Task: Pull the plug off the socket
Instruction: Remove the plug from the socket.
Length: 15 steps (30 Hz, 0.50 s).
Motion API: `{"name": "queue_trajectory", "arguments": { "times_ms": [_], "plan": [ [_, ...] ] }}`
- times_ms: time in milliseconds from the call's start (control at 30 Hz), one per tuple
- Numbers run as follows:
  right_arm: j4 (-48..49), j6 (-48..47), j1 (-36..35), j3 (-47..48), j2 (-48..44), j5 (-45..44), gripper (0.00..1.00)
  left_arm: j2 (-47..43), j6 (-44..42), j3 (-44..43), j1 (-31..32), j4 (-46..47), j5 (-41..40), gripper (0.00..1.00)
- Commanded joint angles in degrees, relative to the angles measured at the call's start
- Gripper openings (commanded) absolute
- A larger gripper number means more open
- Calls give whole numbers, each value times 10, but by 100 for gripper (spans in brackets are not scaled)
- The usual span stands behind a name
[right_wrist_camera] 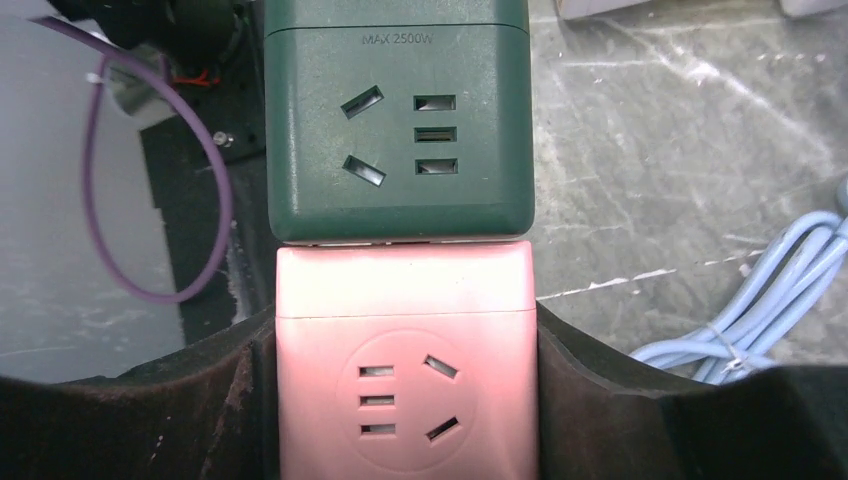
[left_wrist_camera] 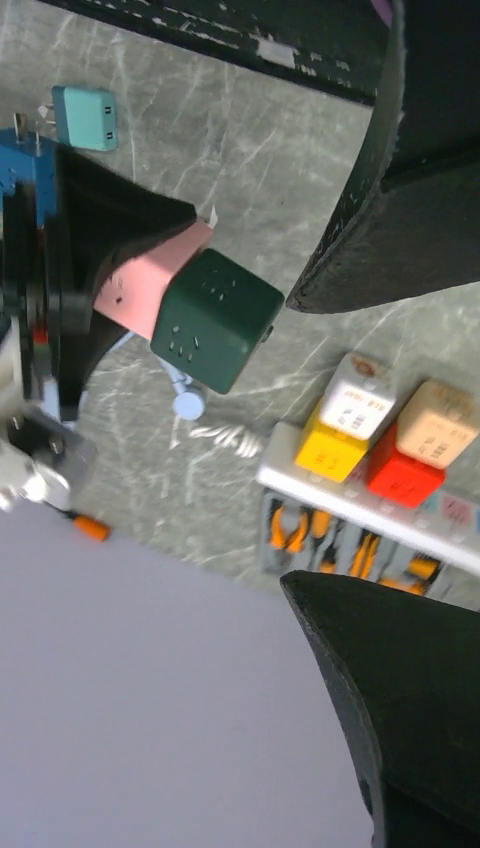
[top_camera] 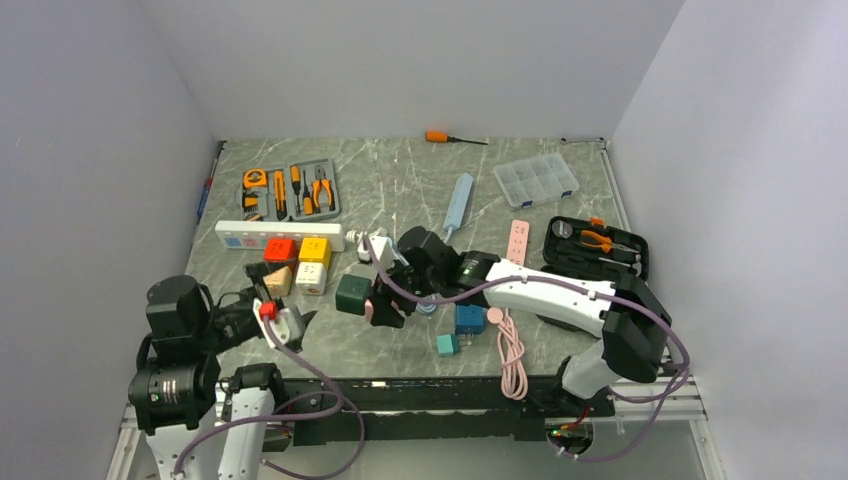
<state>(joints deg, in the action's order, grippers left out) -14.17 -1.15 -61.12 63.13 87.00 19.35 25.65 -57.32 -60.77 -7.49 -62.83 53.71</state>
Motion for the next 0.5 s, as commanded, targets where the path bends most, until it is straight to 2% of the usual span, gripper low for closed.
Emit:
{"name": "queue_trajectory", "arguments": {
  "times_ms": [0, 67, 133, 333, 400, 467],
  "plan": [
    [-3, 66, 38, 13, -36, 113, 0, -29, -167, 13, -2, -22, 119, 99],
    [-9, 71, 50, 15, -55, 138, 0, -45, -278, 17, -2, -85, 144, 99],
    [-20, 68, 53, 23, -70, 152, 0, -56, -353, 24, -2, -102, 151, 99],
    [-49, 78, 54, 68, -72, 193, 0, -67, -628, 51, -3, -183, 131, 99],
    [-55, 86, 54, 82, -68, 194, 0, -67, -649, 62, -3, -162, 139, 99],
    [-55, 95, 54, 88, -67, 190, 0, -62, -705, 70, -3, -168, 144, 99]
  ]
}}
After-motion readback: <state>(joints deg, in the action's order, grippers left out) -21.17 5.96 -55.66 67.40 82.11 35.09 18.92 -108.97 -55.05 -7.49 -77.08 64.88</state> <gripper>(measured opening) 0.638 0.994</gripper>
